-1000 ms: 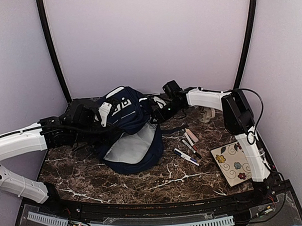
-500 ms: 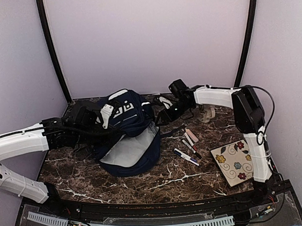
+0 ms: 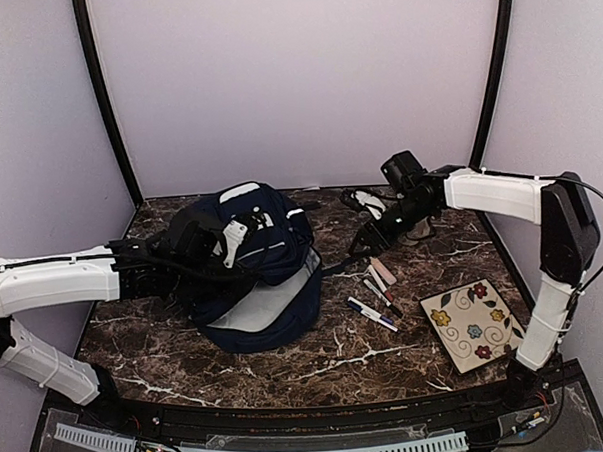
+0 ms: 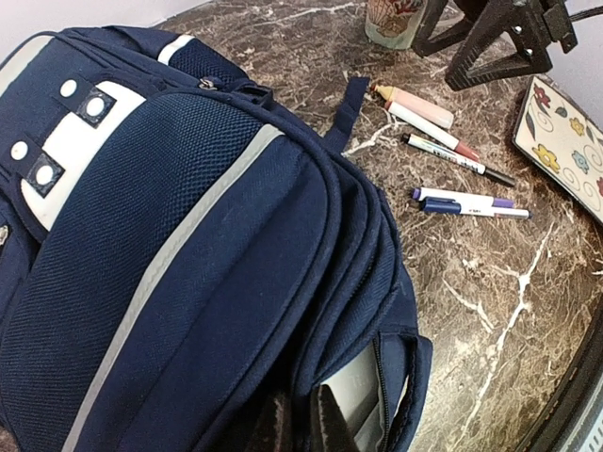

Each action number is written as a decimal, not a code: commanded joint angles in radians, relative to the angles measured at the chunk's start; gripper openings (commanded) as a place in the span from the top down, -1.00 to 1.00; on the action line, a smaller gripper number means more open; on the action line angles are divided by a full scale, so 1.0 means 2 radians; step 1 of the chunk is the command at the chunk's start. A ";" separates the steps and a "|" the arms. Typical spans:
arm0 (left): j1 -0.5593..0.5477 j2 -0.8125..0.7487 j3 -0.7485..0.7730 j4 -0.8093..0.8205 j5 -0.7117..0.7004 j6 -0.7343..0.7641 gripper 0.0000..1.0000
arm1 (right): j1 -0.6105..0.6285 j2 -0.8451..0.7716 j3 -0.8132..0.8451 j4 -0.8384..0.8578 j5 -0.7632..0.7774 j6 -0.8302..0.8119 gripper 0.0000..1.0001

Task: Pack the student bag
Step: Place the largest pocket of the bag in the student bag, then pick up the student bag from the center of the board.

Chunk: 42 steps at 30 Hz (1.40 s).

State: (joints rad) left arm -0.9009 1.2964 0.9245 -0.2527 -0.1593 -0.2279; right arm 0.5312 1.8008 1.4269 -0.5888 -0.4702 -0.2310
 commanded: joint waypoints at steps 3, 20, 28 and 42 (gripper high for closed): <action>0.003 0.040 0.001 0.028 0.007 0.008 1.00 | 0.003 -0.059 -0.072 0.005 -0.008 -0.043 -0.14; 0.003 -0.084 -0.009 -0.073 0.019 -0.007 -0.92 | 0.012 -0.039 -0.010 -0.011 -0.043 -0.054 -0.12; 0.086 -0.146 0.006 -0.261 -0.035 -0.071 -0.98 | 0.079 0.007 0.067 -0.020 -0.025 -0.073 -0.12; 0.194 -0.105 0.000 -0.337 0.097 -0.097 -0.41 | 0.235 0.097 0.125 0.030 0.145 -0.146 -0.14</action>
State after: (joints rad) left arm -0.5232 1.0817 0.9356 -0.8650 -0.0391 -0.4088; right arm 0.9642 1.9526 1.6360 -0.5858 -0.3103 -0.4675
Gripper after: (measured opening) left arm 0.710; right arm 0.570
